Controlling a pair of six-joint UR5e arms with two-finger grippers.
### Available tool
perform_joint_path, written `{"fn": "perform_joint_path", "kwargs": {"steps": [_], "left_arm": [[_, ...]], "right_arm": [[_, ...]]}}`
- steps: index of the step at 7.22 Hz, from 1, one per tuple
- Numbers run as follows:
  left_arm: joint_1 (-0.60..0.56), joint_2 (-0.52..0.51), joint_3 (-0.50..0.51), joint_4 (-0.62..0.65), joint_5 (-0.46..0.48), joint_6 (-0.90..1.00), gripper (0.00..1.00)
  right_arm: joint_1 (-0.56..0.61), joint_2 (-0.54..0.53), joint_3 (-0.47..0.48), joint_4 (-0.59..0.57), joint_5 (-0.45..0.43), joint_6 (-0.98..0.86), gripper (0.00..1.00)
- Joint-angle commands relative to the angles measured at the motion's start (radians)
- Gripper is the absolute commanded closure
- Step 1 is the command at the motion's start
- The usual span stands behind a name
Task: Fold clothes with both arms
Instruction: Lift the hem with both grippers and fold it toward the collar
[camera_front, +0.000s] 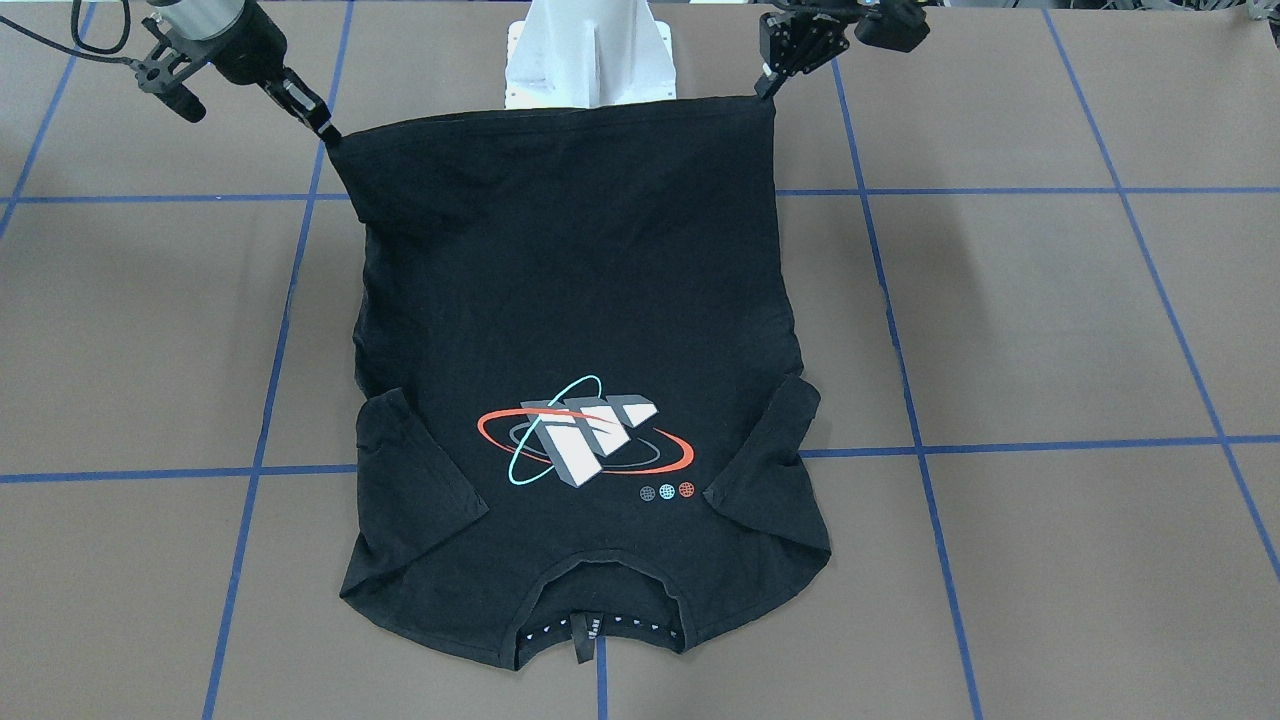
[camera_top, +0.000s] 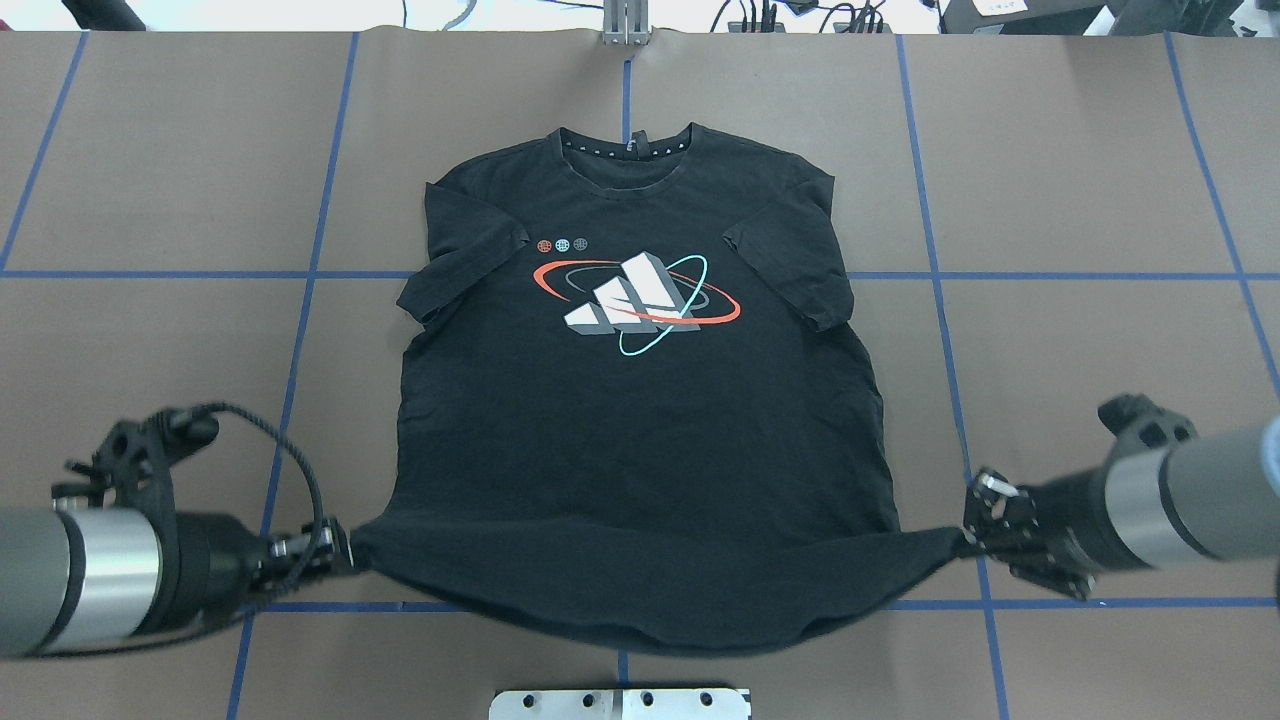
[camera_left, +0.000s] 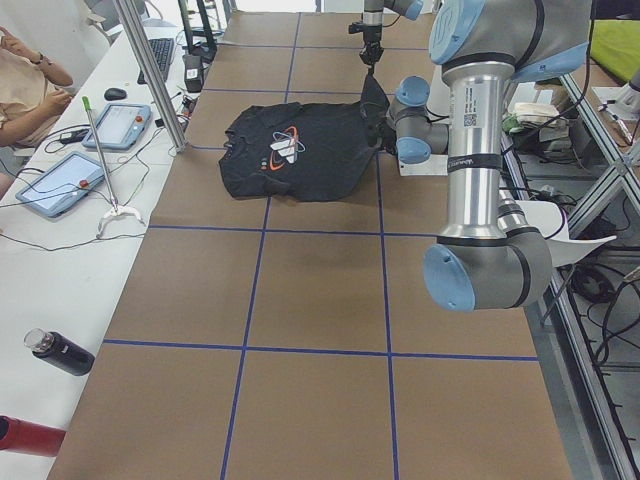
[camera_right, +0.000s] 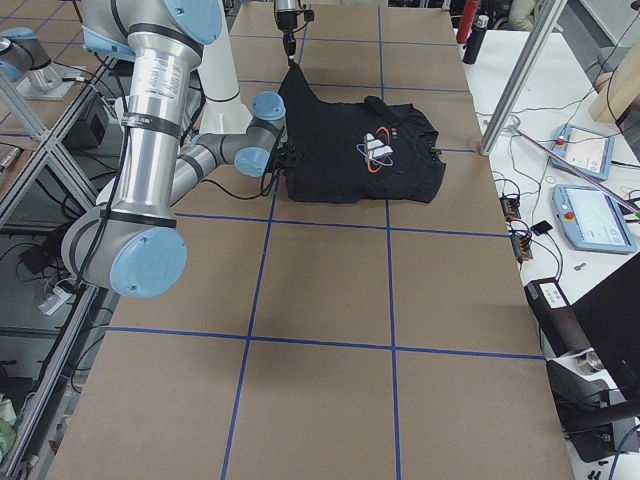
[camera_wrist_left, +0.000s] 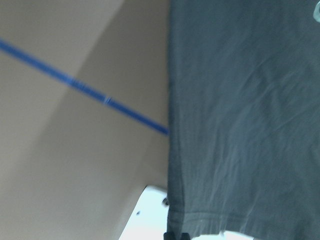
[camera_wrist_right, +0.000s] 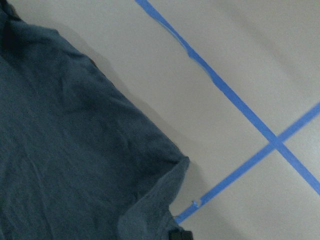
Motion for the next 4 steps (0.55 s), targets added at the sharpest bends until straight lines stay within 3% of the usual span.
{"fn": "perform_joint_path", "kwargs": {"steps": [1, 2, 4], "left_arm": [[-0.208, -0.091, 0.129, 0.006, -0.118, 0.166, 1.00], [-0.265, -0.140, 0.195, 0.006, -0.121, 0.213, 1.00], [-0.345, -0.268, 0.347, 0.006, -0.121, 0.237, 1.00]], "right_arm": [[0.190, 0.366, -0.085, -0.466, 0.067, -0.239, 1.00], [0.261, 0.438, -0.115, -0.578, 0.081, -0.332, 1.00], [0.355, 0.445, -0.200, -0.582, 0.113, -0.447, 1.00]]}}
